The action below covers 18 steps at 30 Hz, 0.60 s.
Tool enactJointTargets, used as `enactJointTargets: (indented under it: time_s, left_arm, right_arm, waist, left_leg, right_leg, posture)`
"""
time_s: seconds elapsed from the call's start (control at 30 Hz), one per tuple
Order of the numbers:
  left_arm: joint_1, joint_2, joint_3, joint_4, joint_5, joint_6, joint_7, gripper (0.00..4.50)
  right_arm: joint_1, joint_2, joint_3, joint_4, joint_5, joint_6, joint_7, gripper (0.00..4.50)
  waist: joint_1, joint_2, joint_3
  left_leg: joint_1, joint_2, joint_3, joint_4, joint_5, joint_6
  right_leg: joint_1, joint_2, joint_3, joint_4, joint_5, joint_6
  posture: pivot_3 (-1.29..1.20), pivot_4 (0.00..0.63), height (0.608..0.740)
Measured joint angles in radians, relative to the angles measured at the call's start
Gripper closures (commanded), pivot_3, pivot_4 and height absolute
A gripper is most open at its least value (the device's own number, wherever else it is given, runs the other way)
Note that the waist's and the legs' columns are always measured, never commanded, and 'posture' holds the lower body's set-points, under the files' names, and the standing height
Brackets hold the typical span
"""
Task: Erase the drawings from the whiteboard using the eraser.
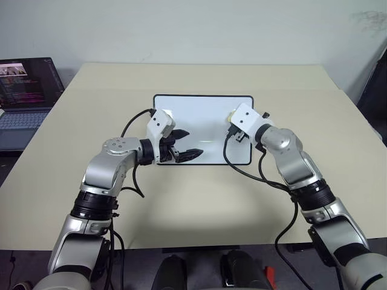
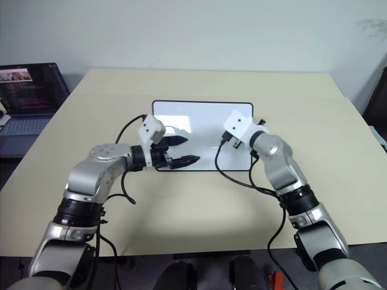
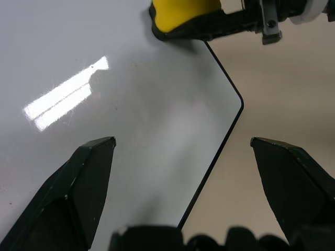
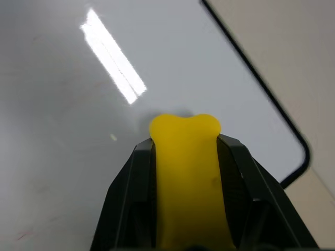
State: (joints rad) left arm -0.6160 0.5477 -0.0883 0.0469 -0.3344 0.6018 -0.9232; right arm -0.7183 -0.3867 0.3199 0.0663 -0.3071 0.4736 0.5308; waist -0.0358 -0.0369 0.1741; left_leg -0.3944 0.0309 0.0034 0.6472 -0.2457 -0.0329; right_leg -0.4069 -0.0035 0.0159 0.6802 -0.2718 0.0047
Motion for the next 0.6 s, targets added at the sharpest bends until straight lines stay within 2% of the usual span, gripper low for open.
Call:
enactJointTargets:
  time_s: [0.13,0.23,0.47,0.6]
  left_arm:
    - [0.002,0.002,0.001,0.0,0.001,0.0,-0.001,0.0]
    - [0.002,0.019,0.001,0.007,0.007,-0.004,-0.003,0.0]
    - [0.002,0.042,0.0,0.038,0.029,-0.022,-0.007,0.0]
    - [0.016,0.067,-0.002,0.038,0.039,-0.022,-0.019,0.0]
  right_arm:
    - [0.063,-0.02,0.045,-0.068,0.014,0.034,0.092,3.25]
    - [0.071,-0.025,0.057,-0.075,0.015,0.042,0.107,3.25]
    - [-0.009,0.002,-0.006,0.018,-0.01,-0.011,-0.074,3.25]
    - [-0.018,0.0,-0.025,0.029,-0.026,-0.031,-0.109,3.25]
  waist:
    - [0.0,0.0,0.0]
    - [0.0,0.0,0.0]
    - [0.004,0.0,0.0]
    - [0.004,0.0,0.0]
  left_leg:
    - [0.002,0.0,0.0,0.0,0.0,0.0]
    - [0.002,0.0,0.001,0.001,0.0,0.0]
    - [0.001,0.0,0.0,0.001,0.001,0.0]
    - [-0.001,0.0,0.0,0.0,0.0,0.0]
  right_leg:
    - [0.001,0.0,0.0,0.001,0.0,0.001]
    - [0.001,0.001,0.001,0.001,-0.003,0.005]
    - [0.0,0.001,0.0,0.0,-0.002,0.003]
    - [0.0,0.0,0.001,0.0,0.0,0.0]
  posture:
    - [0.0,0.15,0.74]
    - [0.0,0.15,0.74]
    - [0.0,0.15,0.74]
    - [0.0,0.15,0.74]
